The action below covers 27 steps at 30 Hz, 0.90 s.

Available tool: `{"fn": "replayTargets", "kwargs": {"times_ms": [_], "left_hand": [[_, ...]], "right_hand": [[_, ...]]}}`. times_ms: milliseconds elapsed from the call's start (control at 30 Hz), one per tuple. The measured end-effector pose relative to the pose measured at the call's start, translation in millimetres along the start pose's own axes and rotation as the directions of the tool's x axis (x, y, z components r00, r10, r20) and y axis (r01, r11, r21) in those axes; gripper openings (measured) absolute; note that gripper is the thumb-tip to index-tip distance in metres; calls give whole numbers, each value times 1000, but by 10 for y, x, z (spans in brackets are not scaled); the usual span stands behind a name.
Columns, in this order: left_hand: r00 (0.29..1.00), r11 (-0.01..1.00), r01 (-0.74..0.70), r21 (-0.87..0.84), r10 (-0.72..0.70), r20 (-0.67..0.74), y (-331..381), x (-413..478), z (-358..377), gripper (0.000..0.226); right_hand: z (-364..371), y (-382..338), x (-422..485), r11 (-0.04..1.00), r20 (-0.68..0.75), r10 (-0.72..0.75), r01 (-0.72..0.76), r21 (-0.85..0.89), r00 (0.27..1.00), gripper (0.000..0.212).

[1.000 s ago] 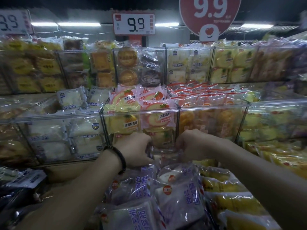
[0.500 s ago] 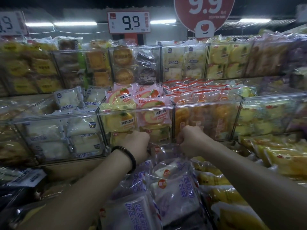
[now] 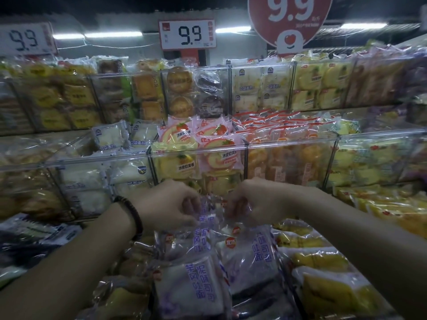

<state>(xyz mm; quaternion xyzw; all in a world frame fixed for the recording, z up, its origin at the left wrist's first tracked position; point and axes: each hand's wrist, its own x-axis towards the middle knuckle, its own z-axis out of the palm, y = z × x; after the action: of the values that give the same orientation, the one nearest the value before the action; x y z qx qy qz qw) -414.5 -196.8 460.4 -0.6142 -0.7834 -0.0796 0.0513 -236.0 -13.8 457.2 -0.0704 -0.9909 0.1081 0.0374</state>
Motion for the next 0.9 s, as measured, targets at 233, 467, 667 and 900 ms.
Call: {"fn": "replayTargets", "kwargs": {"times_ms": [233,467,667,900], "left_hand": [[998,989,-35,-145,41,43,-119,-22,193,39],[1000,999,-13,-32,14,27,-186,9,166,40],[1000,998,10,63,-8,-29,-244,-3,175,49],[999,999,-12,-43,11,-40,-128,99,306,43]], "right_hand": [[62,-47,-14,1000,51,10,-8,-30,999,24],[96,28,29,987,-44,132,-136,-90,990,14],[94,98,148,931,-362,324,-362,-41,874,26],[283,-47,251,880,-275,413,-458,-125,868,4]]}}
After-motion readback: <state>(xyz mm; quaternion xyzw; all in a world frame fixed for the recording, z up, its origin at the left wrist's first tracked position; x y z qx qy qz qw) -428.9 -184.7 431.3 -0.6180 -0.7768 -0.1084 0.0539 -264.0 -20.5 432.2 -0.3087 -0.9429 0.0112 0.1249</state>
